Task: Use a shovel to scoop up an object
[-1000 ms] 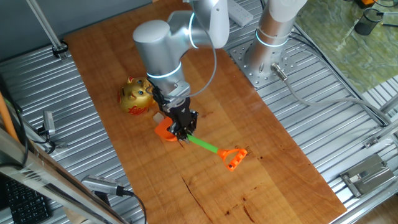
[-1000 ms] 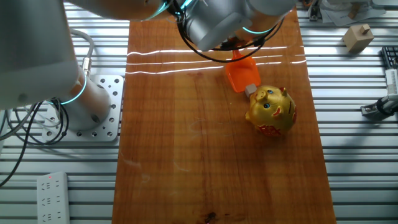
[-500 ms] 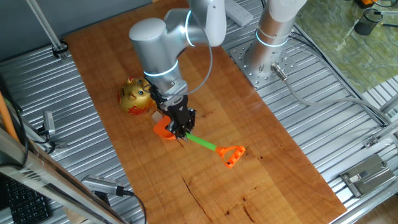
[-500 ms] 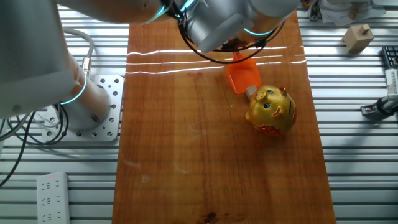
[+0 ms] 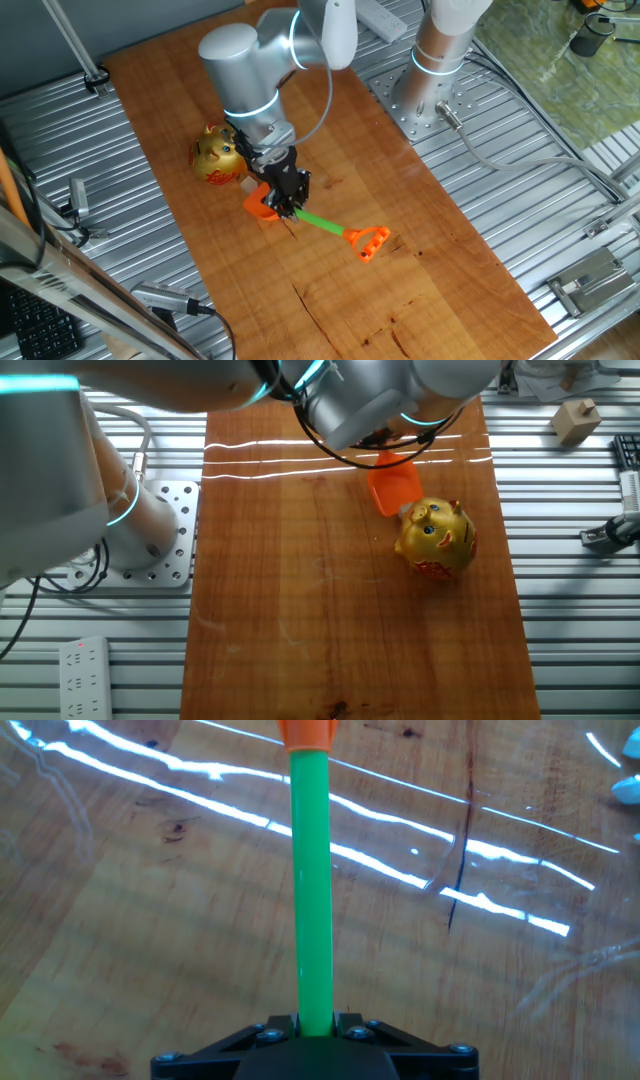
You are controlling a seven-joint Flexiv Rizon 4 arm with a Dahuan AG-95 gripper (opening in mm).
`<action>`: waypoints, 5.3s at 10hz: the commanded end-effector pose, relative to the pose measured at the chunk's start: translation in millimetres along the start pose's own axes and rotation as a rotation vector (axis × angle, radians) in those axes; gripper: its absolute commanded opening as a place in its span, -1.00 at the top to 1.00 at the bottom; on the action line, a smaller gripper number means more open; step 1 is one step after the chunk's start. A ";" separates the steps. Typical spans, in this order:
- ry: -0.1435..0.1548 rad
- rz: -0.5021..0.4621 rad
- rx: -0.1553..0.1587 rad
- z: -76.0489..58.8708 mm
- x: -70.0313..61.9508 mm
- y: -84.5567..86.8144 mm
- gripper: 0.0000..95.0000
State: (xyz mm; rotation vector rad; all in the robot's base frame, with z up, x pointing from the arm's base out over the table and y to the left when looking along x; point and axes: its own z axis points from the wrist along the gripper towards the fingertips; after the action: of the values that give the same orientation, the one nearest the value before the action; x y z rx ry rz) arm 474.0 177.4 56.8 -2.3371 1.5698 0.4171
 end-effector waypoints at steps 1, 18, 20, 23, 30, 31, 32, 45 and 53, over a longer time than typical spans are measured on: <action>0.001 -0.001 -0.001 -0.4 1.7 0.2 1.00; 0.000 -0.030 -0.027 -12.7 20.2 5.9 1.00; 0.001 -0.032 -0.029 -14.2 22.4 6.9 1.00; 0.004 -0.036 -0.031 -14.7 25.3 8.1 1.00; 0.008 -0.047 -0.037 -15.6 30.7 10.3 1.00; 0.007 -0.049 -0.038 -15.7 32.2 10.9 1.00; 0.008 -0.050 -0.039 -16.1 33.1 11.4 1.00; 0.091 -0.050 -0.074 -15.9 39.9 13.8 1.00; 0.160 0.033 -0.097 -10.0 27.4 3.4 1.00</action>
State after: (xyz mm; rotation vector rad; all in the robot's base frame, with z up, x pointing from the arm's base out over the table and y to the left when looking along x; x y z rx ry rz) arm 481.0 149.0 55.5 -2.4754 1.6923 0.3278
